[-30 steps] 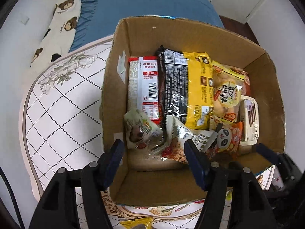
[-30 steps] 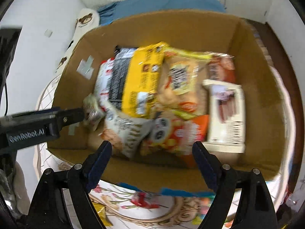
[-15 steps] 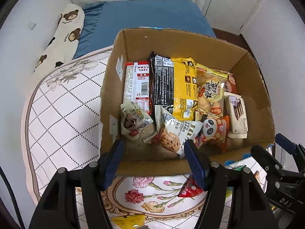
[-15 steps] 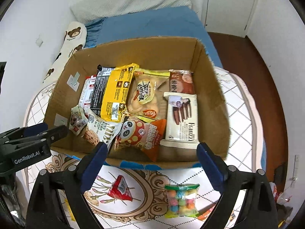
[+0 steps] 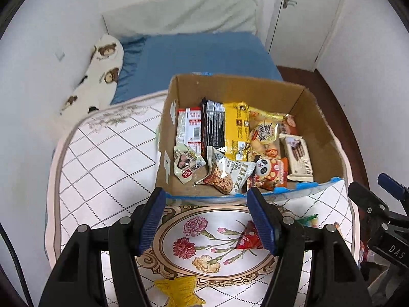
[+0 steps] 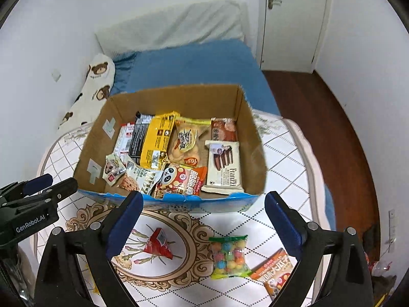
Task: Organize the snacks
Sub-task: 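Lift both tools out of the box toward the bed cover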
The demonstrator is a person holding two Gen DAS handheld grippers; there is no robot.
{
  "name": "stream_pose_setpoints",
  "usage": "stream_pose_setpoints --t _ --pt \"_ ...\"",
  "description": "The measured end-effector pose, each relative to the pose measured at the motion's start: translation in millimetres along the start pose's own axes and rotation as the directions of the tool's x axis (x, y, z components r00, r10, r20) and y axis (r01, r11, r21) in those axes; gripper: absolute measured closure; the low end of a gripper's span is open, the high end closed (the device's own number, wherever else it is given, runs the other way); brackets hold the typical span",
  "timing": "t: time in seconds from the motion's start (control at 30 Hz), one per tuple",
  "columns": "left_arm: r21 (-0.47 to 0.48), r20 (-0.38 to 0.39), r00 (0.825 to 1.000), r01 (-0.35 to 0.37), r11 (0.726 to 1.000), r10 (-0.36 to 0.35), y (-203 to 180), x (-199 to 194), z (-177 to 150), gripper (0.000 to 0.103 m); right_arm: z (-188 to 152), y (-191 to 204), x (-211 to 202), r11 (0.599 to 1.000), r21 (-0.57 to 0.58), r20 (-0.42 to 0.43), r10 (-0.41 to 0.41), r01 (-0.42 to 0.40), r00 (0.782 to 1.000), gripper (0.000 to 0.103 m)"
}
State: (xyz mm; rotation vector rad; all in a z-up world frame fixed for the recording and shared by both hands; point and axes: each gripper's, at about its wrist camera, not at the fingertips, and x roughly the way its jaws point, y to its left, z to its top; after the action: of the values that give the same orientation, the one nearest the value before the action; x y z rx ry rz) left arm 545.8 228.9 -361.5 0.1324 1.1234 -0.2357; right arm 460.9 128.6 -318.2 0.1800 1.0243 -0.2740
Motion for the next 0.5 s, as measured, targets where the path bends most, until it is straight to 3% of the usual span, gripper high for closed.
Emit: stream_pose_setpoints --t 0.17,0.33,0.4,0.5 --pt "0.015 0.067 0.998 0.006 1.0 -0.007 -5 -32 -12 0.039 -11 -1 -34 1.0 0.01 0.053 0.008 -0.008 0.999 0.005" --pt "0.027 0.069 0.997 0.038 0.999 -0.04 -5 -47 -29 0.038 -29 -3 -53 0.999 0.028 0.062 0.031 -0.033 0.998 0.005" --pt "0.015 0.066 0.996 0.05 0.999 -0.051 -1 -46 -38 0.009 -40 -5 -50 0.998 0.033 0.037 0.044 -0.045 0.998 0.005" --pt "-0.004 0.033 0.999 0.041 0.999 -0.041 7 -33 -52 0.005 -58 -9 -30 0.997 0.044 -0.036 0.064 -0.062 0.997 0.005"
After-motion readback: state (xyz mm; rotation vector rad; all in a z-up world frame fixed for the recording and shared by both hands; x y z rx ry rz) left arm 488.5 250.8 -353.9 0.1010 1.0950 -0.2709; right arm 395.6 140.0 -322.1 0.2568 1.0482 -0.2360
